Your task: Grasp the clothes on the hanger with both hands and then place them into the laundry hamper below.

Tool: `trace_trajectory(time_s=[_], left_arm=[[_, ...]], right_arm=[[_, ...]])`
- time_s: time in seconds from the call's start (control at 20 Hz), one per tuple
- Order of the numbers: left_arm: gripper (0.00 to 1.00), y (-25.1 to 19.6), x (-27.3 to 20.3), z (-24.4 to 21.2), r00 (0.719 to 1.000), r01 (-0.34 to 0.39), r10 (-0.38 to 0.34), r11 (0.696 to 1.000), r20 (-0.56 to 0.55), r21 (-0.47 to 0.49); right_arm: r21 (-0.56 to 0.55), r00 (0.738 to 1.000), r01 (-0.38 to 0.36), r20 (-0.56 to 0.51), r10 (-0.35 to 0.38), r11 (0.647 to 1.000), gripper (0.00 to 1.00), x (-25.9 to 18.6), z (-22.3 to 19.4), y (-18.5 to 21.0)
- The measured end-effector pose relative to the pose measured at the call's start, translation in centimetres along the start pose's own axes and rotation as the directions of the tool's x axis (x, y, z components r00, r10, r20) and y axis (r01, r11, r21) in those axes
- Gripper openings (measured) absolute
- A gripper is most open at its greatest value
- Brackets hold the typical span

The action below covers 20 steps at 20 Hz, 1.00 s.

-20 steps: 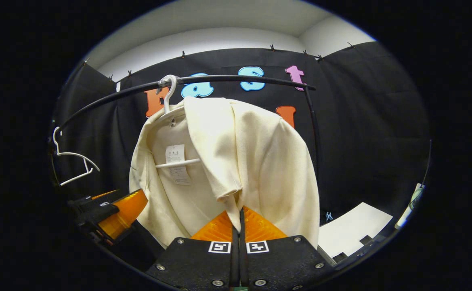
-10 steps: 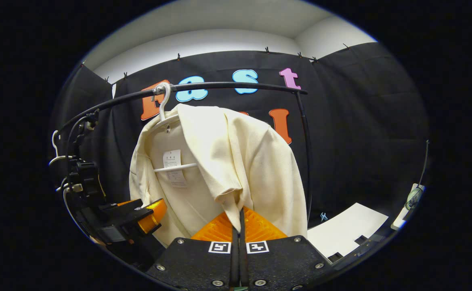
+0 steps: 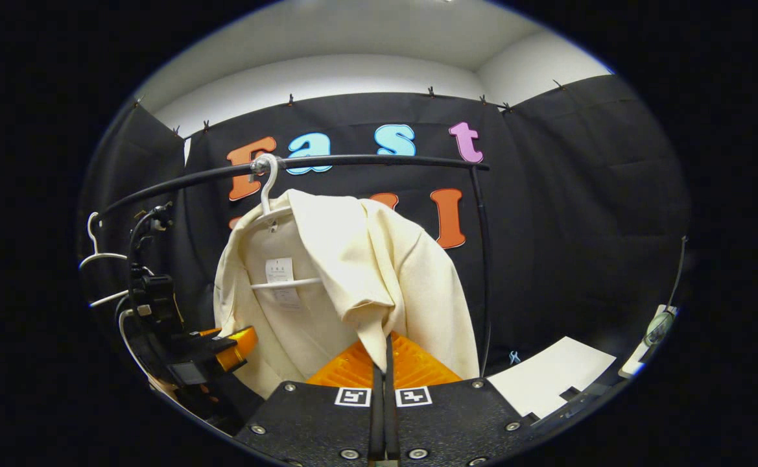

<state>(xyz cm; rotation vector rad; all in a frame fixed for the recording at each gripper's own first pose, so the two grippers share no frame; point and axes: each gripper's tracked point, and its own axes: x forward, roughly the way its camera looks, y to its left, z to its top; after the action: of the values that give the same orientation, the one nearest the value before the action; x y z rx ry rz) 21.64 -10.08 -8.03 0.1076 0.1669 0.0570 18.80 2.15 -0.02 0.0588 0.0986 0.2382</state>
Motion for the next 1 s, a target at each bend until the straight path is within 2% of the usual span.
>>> trace_trajectory(time_s=[0.1,0.15,0.25,0.3,0.35,0.4,0.55,0.6,0.7,0.85,1.0], left_arm=[[0.49,0.0,-0.6,0.1,1.0,0.024,-0.024,0.999,0.004,-0.023],[0.53,-0.1,-0.9,0.3,0.999,0.034,-0.034,0.999,0.005,-0.027],[0.5,-0.3,-0.9,0.8,0.998,0.061,-0.061,0.998,-0.002,-0.021],[0.22,-0.3,-0.9,0.9,0.997,0.074,-0.074,0.997,-0.014,-0.014],[0.24,0.1,-1.1,1.0,0.998,0.062,-0.062,0.998,-0.017,-0.003],[0.12,0.6,-1.4,1.3,0.999,0.049,-0.049,0.999,-0.008,0.007],[0.13,0.3,-2.1,1.4,0.997,0.072,-0.072,0.997,-0.003,0.003],[0.08,0.2,-2.3,1.4,0.997,0.083,-0.083,0.997,-0.008,-0.008],[0.08,0.5,-2.7,1.4,0.996,0.089,-0.089,0.996,-0.019,-0.009],[0.08,2.4,-3.4,3.2,0.999,0.05,-0.049,0.999,0.015,-0.022],[0.08,5.7,-4.4,6.4,0.996,-0.041,0.045,0.998,0.075,-0.052]], right_arm=[[-0.004,1.0,0.006,0.01,-0.006,1.0,0.0,-0.4,0.4,-0.2],[-0.006,1.0,0.01,0.017,-0.01,1.0,0.0,-0.8,0.8,-0.4],[-0.007,0.999,0.016,0.033,-0.015,1.0,0.0,-1.4,1.7,-0.7],[-0.008,0.999,0.015,0.039,-0.015,1.0,0.0,-1.5,2.1,-0.8],[-0.008,0.999,0.015,0.046,-0.014,1.0,0.0,-1.6,2.6,-0.8],[-0.012,0.998,0.015,0.053,-0.015,1.0,0.0,-1.7,3.0,-0.8],[-0.018,0.998,0.017,0.068,-0.016,1.0,0.0,-2.1,4.0,-1.1],[-0.018,0.997,0.018,0.07,-0.017,1.0,0.0,-2.2,4.2,-1.2],[-0.011,0.997,0.025,0.077,-0.024,1.0,0.0,-2.3,4.8,-1.6],[-0.008,0.995,0.034,0.091,-0.033,0.999,0.0,-2.7,5.8,-2.3],[-0.02,0.991,0.043,0.127,-0.04,0.999,0.0,-2.7,7.6,-2.9]])
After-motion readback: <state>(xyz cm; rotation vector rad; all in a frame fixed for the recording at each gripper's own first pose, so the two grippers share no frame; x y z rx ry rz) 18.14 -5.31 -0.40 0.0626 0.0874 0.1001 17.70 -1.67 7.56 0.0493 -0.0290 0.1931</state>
